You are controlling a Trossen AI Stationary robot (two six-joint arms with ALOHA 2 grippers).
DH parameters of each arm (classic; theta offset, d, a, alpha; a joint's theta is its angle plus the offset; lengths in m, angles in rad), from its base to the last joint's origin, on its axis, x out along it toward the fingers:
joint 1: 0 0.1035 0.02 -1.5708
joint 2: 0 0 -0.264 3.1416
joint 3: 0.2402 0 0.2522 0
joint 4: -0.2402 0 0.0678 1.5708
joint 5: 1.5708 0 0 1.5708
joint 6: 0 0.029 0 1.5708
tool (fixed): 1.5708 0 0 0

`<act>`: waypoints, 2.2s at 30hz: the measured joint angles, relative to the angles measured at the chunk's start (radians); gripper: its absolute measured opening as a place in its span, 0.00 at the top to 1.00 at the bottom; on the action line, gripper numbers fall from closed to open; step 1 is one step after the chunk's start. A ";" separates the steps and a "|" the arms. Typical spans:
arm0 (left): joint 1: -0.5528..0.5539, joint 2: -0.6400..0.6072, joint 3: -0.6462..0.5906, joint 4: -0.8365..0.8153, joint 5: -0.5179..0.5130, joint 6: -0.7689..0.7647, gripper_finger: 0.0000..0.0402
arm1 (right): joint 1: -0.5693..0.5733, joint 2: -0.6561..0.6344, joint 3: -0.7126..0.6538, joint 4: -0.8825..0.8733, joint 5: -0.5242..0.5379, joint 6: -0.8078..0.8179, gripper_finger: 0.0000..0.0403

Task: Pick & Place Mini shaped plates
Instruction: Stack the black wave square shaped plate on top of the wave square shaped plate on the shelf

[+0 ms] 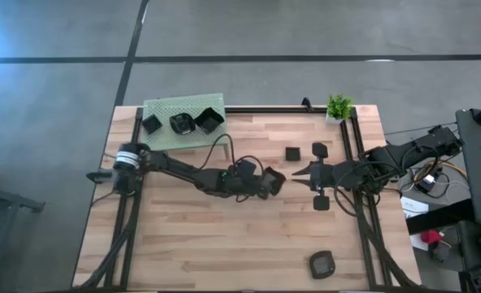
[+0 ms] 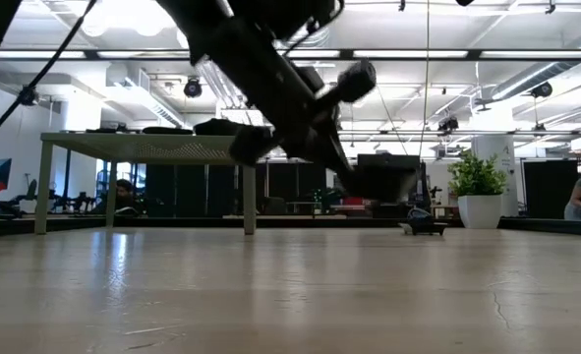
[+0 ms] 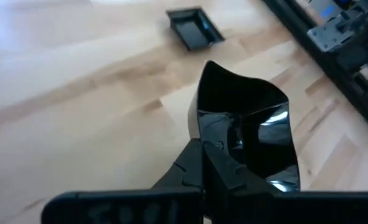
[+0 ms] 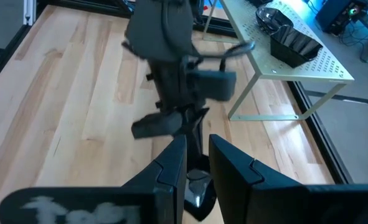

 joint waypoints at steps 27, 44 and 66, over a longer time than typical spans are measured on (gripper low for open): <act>0.194 -0.683 0.036 -0.613 0.021 0.342 1.00 | -0.001 0.000 0.005 0.010 0.000 0.001 0.84; 0.658 -0.739 0.051 -0.779 0.427 0.754 1.00 | -0.001 0.000 0.002 0.017 -0.001 0.022 0.84; 0.717 -0.655 0.052 -0.769 0.493 0.837 1.00 | -0.001 0.000 0.002 0.013 -0.001 0.022 0.84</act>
